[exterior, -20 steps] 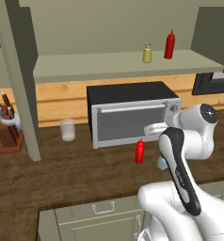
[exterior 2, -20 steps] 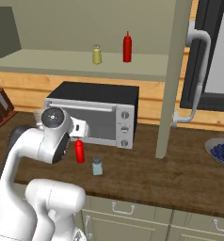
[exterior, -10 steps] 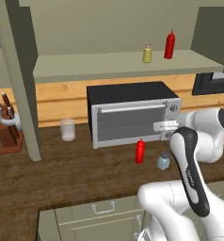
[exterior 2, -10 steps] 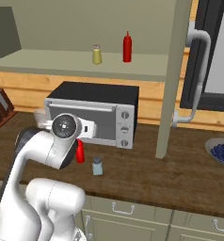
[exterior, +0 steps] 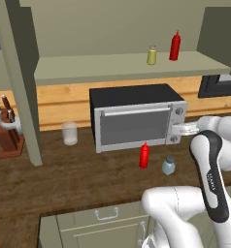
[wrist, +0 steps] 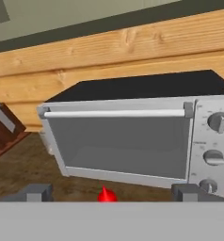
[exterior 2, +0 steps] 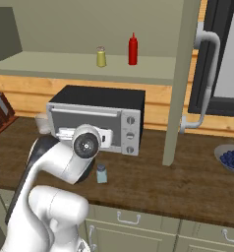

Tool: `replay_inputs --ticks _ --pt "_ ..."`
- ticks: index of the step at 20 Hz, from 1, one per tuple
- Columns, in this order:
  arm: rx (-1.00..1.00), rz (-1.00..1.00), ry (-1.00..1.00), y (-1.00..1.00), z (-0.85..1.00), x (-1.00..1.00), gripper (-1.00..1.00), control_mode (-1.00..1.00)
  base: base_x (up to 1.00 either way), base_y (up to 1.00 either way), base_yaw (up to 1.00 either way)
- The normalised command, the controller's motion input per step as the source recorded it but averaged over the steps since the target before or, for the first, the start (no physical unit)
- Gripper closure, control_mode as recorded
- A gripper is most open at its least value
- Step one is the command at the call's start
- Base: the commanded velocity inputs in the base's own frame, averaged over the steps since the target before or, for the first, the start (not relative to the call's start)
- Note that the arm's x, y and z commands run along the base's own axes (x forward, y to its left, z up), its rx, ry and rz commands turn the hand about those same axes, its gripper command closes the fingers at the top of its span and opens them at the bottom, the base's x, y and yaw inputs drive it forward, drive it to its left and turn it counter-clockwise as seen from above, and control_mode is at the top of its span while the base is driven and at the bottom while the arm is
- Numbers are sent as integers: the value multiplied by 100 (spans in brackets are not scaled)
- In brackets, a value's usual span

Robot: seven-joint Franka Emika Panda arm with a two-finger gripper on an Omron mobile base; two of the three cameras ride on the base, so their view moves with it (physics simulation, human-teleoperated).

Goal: Put the shaker and condiment bottle from the counter next to their counterparts in the cabinet.

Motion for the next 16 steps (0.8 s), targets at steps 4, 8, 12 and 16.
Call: replay_inputs --ticks 4,8,12,16 --pt "0 1 -20 -10 -32 -7 -100 -100 0 0 0" --pt "0 1 -16 -7 -24 -2 -100 -100 0 0 0" --pt "0 1 -8 -6 -5 0 -100 -100 0 0 0" --pt "0 0 0 0 0 0 -100 -100 0 0 0"
